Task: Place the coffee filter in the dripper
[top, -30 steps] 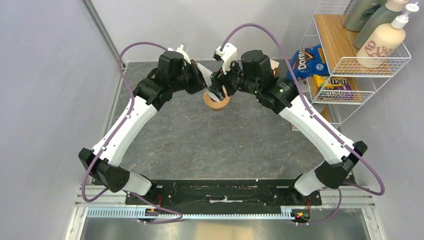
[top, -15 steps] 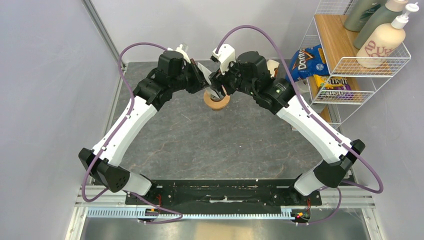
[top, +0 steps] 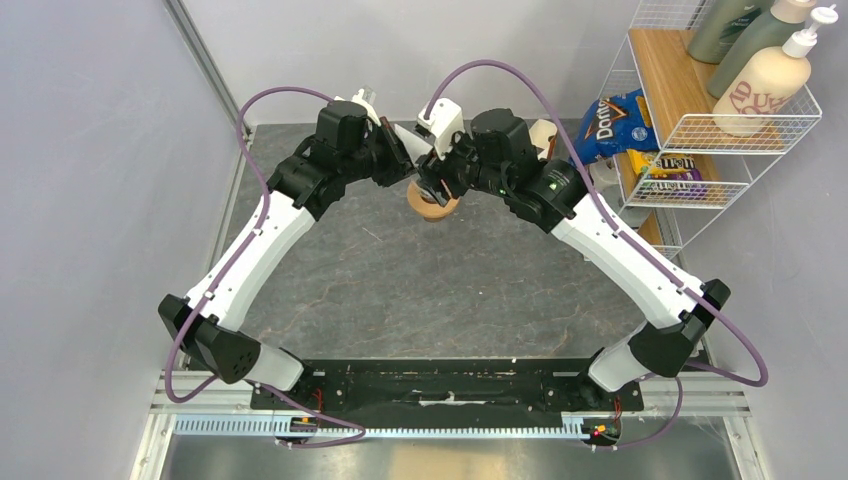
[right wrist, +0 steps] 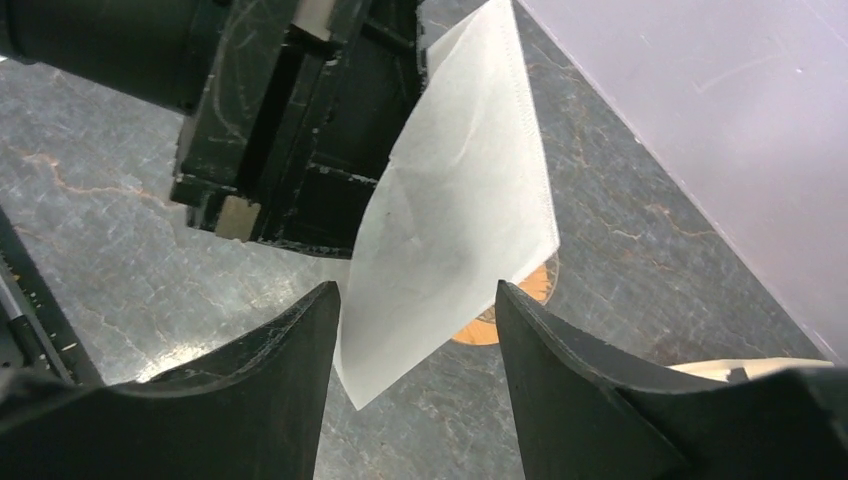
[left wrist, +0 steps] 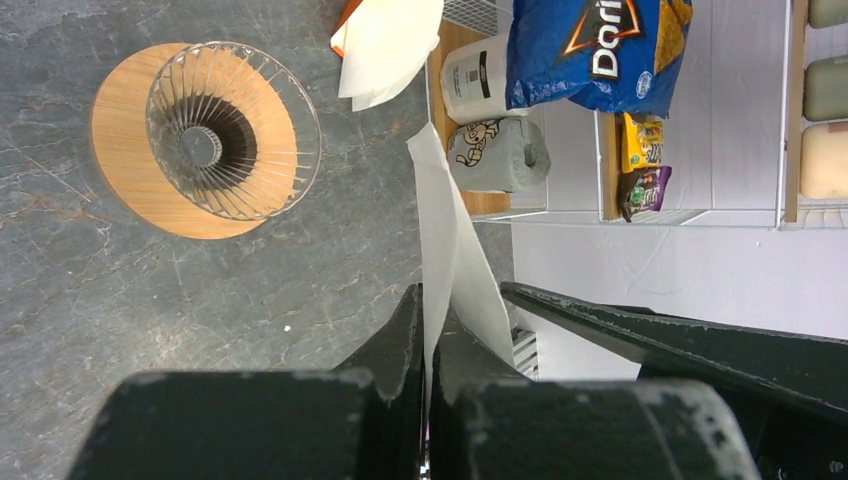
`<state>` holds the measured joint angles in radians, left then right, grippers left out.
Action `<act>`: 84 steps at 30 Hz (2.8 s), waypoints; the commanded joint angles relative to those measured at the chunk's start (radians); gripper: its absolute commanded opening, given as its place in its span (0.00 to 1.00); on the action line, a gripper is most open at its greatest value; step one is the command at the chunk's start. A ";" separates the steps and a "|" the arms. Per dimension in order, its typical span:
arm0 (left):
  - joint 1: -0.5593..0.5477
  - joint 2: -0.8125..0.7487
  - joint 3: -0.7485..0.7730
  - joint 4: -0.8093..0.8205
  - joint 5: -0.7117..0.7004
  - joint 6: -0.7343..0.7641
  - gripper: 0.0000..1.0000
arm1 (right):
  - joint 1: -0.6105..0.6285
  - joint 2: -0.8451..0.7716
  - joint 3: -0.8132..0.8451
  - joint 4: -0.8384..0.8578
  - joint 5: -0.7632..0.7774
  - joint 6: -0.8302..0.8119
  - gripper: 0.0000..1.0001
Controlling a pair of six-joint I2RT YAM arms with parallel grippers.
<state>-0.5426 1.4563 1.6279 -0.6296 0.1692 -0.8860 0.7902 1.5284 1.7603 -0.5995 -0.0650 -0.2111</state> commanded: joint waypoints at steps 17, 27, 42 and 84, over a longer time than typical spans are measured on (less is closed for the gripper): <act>0.004 -0.015 -0.011 0.049 0.003 0.005 0.02 | 0.006 -0.016 0.000 0.120 0.234 0.012 0.26; 0.003 -0.041 -0.032 0.050 -0.009 0.078 0.20 | 0.006 -0.038 -0.024 0.130 0.213 0.001 0.00; 0.018 -0.027 0.029 -0.010 -0.092 0.262 0.56 | 0.007 -0.100 -0.092 0.130 0.098 -0.120 0.00; 0.020 -0.029 -0.082 0.108 -0.128 0.071 0.02 | 0.093 -0.012 -0.063 0.250 0.448 0.027 0.00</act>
<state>-0.5251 1.4597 1.5486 -0.5697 0.0124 -0.7925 0.8871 1.5200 1.6672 -0.3904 0.3901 -0.2161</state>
